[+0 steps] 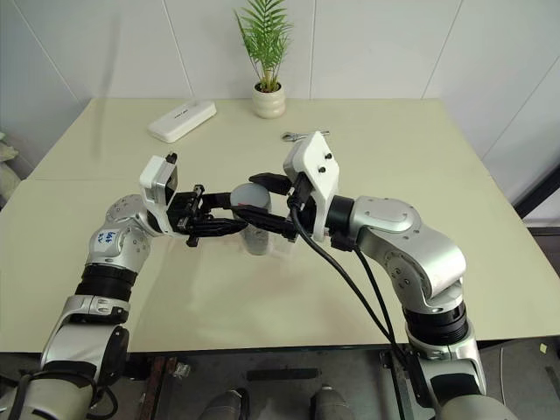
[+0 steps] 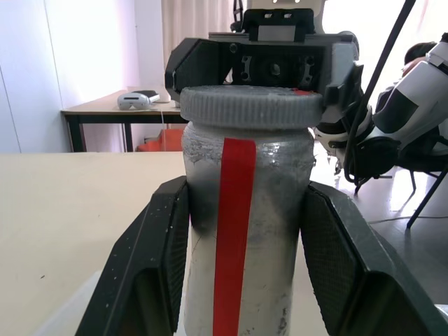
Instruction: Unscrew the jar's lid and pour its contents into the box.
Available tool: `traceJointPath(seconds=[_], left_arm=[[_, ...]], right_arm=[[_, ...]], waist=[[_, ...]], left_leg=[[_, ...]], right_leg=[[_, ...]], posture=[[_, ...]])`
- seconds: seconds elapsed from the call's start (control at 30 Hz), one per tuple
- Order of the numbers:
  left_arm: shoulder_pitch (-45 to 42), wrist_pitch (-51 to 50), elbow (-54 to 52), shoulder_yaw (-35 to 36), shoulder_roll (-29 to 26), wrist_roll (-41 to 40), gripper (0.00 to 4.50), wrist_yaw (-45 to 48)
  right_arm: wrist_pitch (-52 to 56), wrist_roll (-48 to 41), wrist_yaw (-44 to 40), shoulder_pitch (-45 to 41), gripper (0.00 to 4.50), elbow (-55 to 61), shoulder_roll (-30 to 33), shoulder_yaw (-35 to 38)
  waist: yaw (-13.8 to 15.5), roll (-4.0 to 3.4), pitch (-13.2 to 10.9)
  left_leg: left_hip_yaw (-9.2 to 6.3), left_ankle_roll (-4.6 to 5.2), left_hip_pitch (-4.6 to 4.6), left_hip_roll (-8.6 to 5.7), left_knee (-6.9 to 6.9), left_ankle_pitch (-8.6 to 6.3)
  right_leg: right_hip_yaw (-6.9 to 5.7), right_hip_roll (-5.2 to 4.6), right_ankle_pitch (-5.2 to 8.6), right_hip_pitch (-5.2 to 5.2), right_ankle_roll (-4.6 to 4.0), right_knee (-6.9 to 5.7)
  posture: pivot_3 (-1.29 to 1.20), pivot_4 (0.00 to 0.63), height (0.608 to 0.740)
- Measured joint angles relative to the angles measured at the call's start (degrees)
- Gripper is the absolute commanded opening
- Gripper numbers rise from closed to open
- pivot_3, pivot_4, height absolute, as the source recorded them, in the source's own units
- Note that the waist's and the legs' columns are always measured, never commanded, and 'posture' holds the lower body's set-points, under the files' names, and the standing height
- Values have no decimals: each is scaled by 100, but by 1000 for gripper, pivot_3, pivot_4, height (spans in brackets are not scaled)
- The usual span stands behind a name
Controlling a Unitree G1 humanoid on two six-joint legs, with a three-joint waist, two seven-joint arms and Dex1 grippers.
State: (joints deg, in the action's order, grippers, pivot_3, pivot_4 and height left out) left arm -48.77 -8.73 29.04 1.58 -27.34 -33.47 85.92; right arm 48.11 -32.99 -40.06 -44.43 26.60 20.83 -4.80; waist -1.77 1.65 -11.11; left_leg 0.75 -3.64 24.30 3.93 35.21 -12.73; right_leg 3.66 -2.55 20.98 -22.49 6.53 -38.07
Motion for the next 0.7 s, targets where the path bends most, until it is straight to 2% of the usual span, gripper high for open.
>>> traceJointPath(seconds=[0.07,0.17,0.7], left_arm=[[15,-65,146,24,2,60,1980,-5],[17,-85,154,26,40,93,1980,-2],[-11,116,90,54,-22,271,1980,6]], right_arm=[[-124,-197,-315,-59,4500,221,-46,-259],[-196,-305,-471,-85,4500,325,-126,-517],[-448,-4,-160,-326,4500,-127,-104,-495]], waist=[[-27,0,0],[-9,0,0],[0,0,0]], left_leg=[[-2,0,-2,4,-1,0],[-5,0,-1,7,1,0],[-4,0,-1,3,13,1]], right_leg=[[0,6,0,-1,0,-2],[-3,8,0,1,0,-2],[-2,4,0,2,0,-12]], posture=[[0,150,740],[0,150,740],[0,150,740]])
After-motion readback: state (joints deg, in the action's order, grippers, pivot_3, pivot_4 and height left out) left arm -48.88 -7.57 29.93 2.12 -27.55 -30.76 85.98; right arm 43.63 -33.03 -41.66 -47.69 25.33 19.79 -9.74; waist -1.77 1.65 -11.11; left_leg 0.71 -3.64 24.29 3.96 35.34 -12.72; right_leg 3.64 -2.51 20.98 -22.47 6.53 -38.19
